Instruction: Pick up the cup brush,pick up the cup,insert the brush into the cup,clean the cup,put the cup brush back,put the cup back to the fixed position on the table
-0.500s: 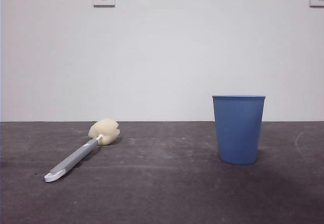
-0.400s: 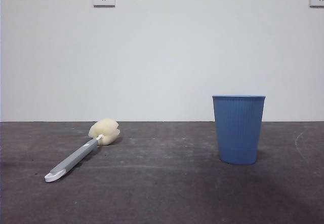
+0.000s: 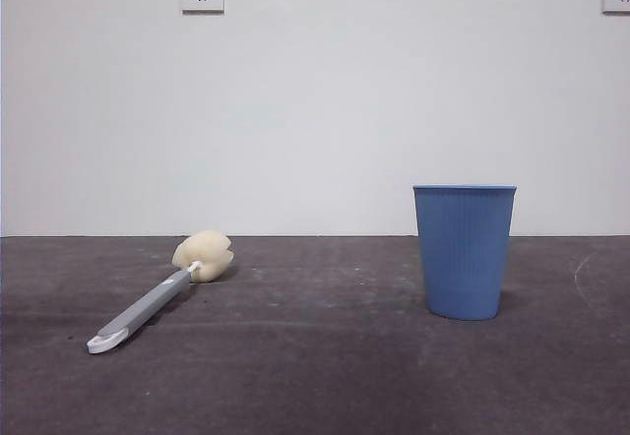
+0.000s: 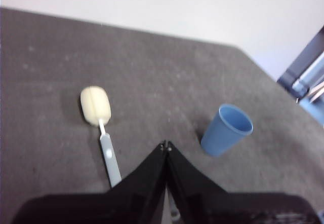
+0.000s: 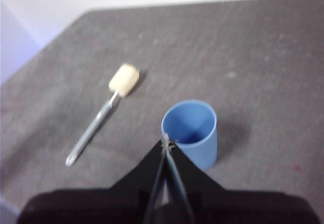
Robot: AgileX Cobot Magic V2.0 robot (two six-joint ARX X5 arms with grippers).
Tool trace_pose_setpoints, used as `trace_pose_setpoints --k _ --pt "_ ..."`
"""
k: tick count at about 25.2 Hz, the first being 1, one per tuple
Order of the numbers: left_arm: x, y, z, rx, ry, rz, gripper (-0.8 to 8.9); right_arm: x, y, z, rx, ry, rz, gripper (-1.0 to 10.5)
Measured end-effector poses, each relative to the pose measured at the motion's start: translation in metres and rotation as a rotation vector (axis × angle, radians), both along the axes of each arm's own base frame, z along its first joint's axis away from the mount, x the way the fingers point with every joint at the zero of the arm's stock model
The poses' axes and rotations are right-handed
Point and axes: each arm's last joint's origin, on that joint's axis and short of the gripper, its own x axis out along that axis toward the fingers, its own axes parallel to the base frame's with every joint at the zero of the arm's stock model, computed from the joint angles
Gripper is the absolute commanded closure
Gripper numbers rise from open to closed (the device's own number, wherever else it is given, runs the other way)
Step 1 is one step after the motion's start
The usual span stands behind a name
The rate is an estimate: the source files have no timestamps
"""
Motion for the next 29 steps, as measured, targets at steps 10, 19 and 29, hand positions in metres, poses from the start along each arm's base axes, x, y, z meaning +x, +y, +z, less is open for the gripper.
trace_pose_setpoints --k 10,19,29 --pt "-0.004 0.0 0.009 0.088 0.15 -0.046 8.21 -0.004 0.001 0.02 -0.069 0.127 0.052 9.6" --pt "-0.005 0.0 0.005 0.102 0.183 -0.056 3.12 -0.004 0.001 0.018 -0.073 0.153 0.058 5.4" --pt "0.013 -0.006 -0.001 0.083 0.278 -0.144 2.29 -0.004 0.001 0.018 -0.07 0.156 0.057 3.7"
